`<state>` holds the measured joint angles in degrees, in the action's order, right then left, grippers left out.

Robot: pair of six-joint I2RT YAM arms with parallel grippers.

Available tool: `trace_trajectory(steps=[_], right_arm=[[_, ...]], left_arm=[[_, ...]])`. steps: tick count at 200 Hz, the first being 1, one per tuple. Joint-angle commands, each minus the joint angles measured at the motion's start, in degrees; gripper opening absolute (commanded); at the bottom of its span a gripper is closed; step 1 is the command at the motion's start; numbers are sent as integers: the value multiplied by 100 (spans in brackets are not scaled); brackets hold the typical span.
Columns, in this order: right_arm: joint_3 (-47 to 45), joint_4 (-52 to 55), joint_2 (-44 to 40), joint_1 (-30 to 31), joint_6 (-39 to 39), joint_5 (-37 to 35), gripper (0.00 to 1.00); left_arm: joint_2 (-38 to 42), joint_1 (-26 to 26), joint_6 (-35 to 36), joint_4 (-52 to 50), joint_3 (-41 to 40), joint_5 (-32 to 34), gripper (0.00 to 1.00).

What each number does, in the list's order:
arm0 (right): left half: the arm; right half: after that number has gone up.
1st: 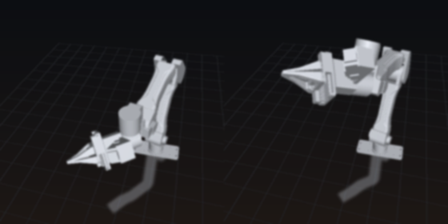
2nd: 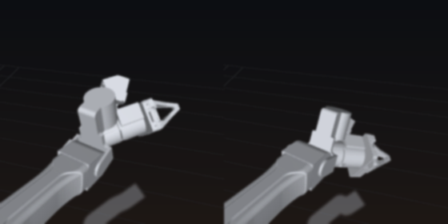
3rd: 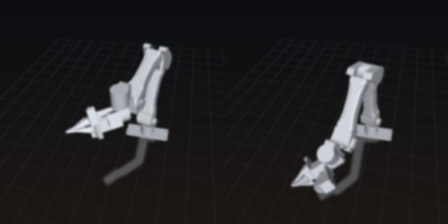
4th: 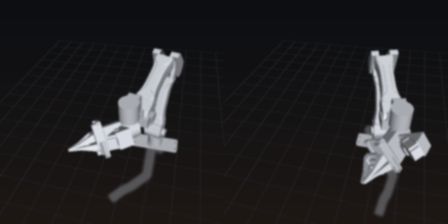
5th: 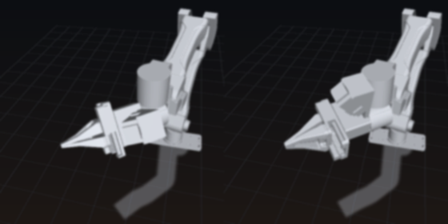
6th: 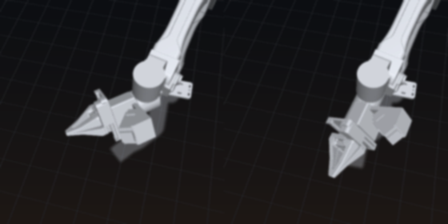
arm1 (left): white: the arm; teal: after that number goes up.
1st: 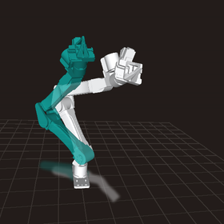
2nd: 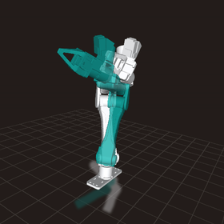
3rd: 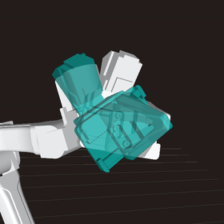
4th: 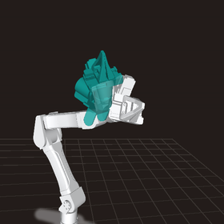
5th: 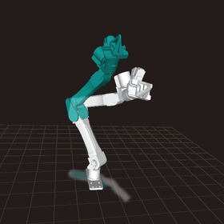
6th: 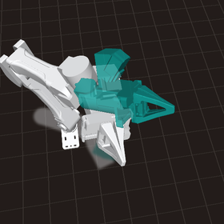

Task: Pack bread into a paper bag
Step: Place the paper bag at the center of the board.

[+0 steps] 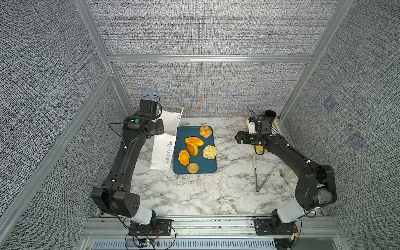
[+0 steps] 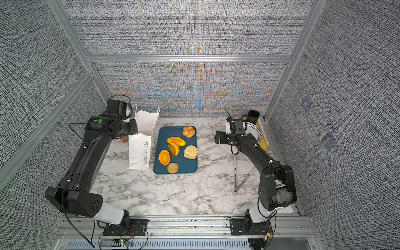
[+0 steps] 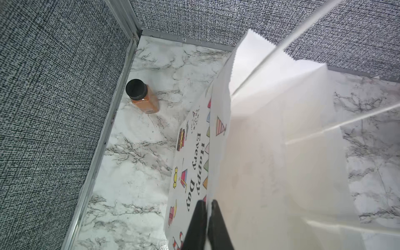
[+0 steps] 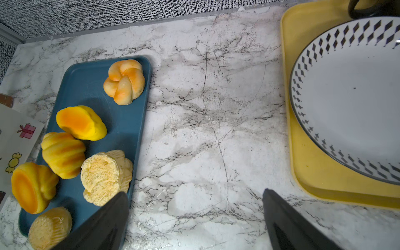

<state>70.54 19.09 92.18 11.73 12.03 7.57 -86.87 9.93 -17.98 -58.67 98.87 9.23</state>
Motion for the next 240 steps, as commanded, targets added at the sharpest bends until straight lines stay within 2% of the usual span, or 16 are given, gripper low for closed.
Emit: trace_trajectory(steps=[1,34,113,143,167,175,183,190,194,206,214,240], right_arm=[[161,13,129,5,-72,66,99],[299,119,297,5,-96,74,99],[17,156,74,27,233,-61,99],[-53,247,-28,58,295,-180,99],[-184,316,-197,75,319,-297,99],[-254,331,-270,75,330,-337,99],[-331,348,-347,75,343,-369,99],[-399,350,-401,75,359,-386,99],[-435,343,-431,75,368,-388,99],[-542,341,-503,75,396,-388,99],[-599,333,-530,75,405,-388,99],[-733,255,-536,75,432,-317,99]], left_arm=[[57,-91,-74,517,-168,12,2],[43,-276,-46,882,-573,-193,2],[-226,-654,129,1564,-1110,-529,2],[-545,-772,240,1693,-975,-706,2],[-789,-818,361,1400,-655,-829,2],[-838,-820,386,1273,-556,-815,20],[-847,-826,408,1187,-487,-799,46],[-813,-826,409,1155,-458,-785,73],[-779,-826,419,1156,-452,-775,81],[-674,-829,412,1170,-440,-750,86],[-604,-826,401,1165,-422,-723,99],[-358,-831,400,1148,-371,-639,99]])
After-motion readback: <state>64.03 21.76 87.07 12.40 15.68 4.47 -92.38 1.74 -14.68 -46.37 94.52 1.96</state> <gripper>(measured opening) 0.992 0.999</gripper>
